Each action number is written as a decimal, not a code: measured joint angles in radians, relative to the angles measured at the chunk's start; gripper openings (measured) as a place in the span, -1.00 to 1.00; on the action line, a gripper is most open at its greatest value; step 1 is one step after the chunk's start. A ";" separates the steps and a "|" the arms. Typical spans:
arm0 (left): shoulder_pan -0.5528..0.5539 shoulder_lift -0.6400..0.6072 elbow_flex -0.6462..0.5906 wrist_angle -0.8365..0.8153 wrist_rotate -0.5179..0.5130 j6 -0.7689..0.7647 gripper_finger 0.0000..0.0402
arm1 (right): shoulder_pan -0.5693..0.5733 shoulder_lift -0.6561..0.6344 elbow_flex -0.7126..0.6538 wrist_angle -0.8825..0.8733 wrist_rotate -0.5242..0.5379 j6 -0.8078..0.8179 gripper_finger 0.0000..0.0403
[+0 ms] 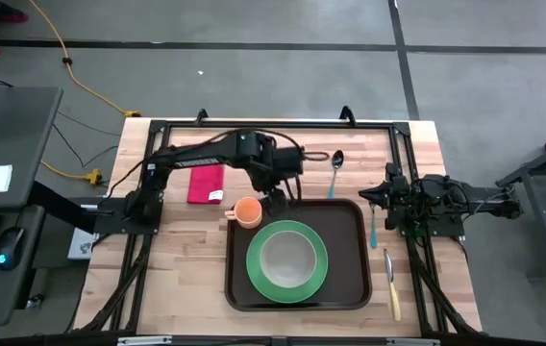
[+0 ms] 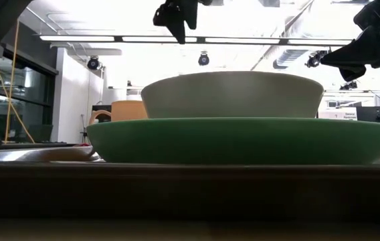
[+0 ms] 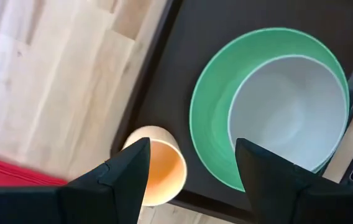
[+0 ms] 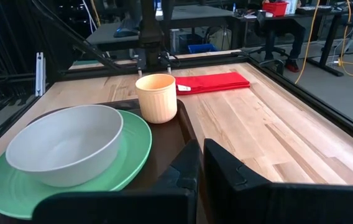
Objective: Set up tray
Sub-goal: Put the red table napkin to the right of the green plate on the brown serving tray
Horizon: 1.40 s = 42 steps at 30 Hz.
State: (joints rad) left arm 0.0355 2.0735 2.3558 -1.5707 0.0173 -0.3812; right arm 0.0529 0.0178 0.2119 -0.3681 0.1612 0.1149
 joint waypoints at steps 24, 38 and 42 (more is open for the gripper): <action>0.105 -0.030 -0.002 0.000 0.033 0.088 0.33 | 0.000 0.002 0.000 -0.001 0.001 0.000 -1.00; 0.158 -0.055 -0.002 0.000 0.023 0.120 0.33 | 0.000 0.003 0.000 -0.001 0.001 -0.001 -1.00; 0.171 -0.104 -0.031 0.001 0.002 0.120 0.33 | 0.000 0.003 0.000 -0.001 0.001 -0.001 -1.00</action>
State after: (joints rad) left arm 0.2066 1.9691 2.3244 -1.5694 0.0190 -0.2614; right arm 0.0530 0.0204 0.2119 -0.3695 0.1623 0.1143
